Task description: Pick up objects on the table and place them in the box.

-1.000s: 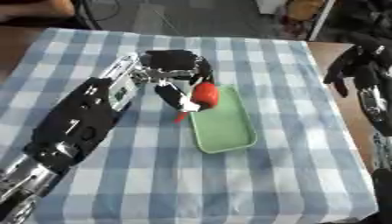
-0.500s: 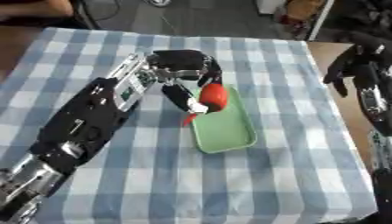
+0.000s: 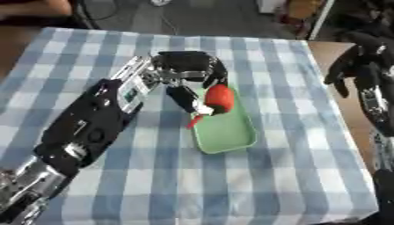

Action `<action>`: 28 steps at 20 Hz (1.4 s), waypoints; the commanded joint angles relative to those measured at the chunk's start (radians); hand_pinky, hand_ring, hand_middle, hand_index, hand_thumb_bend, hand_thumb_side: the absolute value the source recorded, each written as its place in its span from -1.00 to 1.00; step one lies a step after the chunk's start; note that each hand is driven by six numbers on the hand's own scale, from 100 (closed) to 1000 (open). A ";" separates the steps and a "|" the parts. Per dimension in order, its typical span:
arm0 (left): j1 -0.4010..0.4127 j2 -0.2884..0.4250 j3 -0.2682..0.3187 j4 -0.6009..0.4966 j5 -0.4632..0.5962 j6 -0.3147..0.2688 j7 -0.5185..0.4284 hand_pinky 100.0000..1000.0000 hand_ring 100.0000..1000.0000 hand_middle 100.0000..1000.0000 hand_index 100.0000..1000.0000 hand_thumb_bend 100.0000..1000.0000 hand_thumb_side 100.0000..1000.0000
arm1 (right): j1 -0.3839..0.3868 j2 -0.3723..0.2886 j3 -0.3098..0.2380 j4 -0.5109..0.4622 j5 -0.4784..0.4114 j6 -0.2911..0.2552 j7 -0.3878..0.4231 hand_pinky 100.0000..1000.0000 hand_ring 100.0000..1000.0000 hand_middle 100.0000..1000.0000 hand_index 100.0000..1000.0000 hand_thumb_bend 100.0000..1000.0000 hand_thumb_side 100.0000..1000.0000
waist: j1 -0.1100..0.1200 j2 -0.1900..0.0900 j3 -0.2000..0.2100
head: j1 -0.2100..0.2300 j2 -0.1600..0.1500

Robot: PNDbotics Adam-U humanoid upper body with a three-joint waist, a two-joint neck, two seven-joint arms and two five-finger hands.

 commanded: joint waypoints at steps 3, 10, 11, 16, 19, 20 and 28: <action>-0.024 -0.006 0.012 0.012 -0.028 -0.019 -0.008 -0.70 -0.38 -0.12 0.26 -0.64 0.12 | -0.023 -0.005 0.001 -0.019 -0.008 -0.048 0.053 -1.00 -0.26 -0.09 0.77 -1.00 0.19 | -0.004 -0.008 -0.008 | 0.008 0.000; -0.021 -0.018 0.038 0.095 -0.108 -0.050 0.007 -0.66 -0.36 -0.12 0.28 -0.63 0.14 | -0.030 0.002 0.005 -0.020 -0.013 -0.047 0.058 -1.00 -0.26 -0.09 0.77 -1.00 0.19 | -0.008 -0.001 -0.017 | 0.007 0.000; -0.020 -0.019 0.040 0.102 -0.117 -0.055 0.011 -0.66 -0.36 -0.12 0.28 -0.63 0.14 | -0.031 0.003 0.005 -0.020 -0.014 -0.047 0.059 -1.00 -0.26 -0.09 0.77 -1.00 0.19 | -0.008 0.000 -0.017 | 0.007 0.000; -0.016 -0.025 0.045 0.120 -0.146 -0.071 0.030 -0.66 -0.36 -0.13 0.28 -0.62 0.14 | -0.033 0.004 0.007 -0.021 -0.015 -0.047 0.061 -1.00 -0.26 -0.09 0.77 -1.00 0.19 | -0.009 0.000 -0.019 | 0.005 0.000; -0.015 -0.027 0.045 0.120 -0.153 -0.078 0.046 -0.67 -0.36 -0.12 0.28 -0.60 0.17 | -0.033 0.005 0.007 -0.021 -0.015 -0.046 0.062 -1.00 -0.26 -0.10 0.77 -1.00 0.19 | -0.009 0.000 -0.020 | 0.004 0.000; -0.014 -0.028 0.045 0.119 -0.154 -0.080 0.053 -0.67 -0.36 -0.10 0.27 -0.59 0.18 | -0.033 0.005 0.008 -0.021 -0.015 -0.046 0.062 -1.00 -0.26 -0.09 0.77 -1.00 0.19 | -0.009 0.000 -0.020 | 0.004 0.000; -0.012 -0.033 0.033 0.105 -0.135 -0.116 0.087 -0.59 -0.29 0.03 0.41 0.50 0.51 | -0.036 0.008 0.011 -0.022 -0.016 -0.045 0.066 -1.00 -0.26 -0.10 0.77 -1.00 0.19 | -0.009 0.003 -0.027 | 0.003 0.000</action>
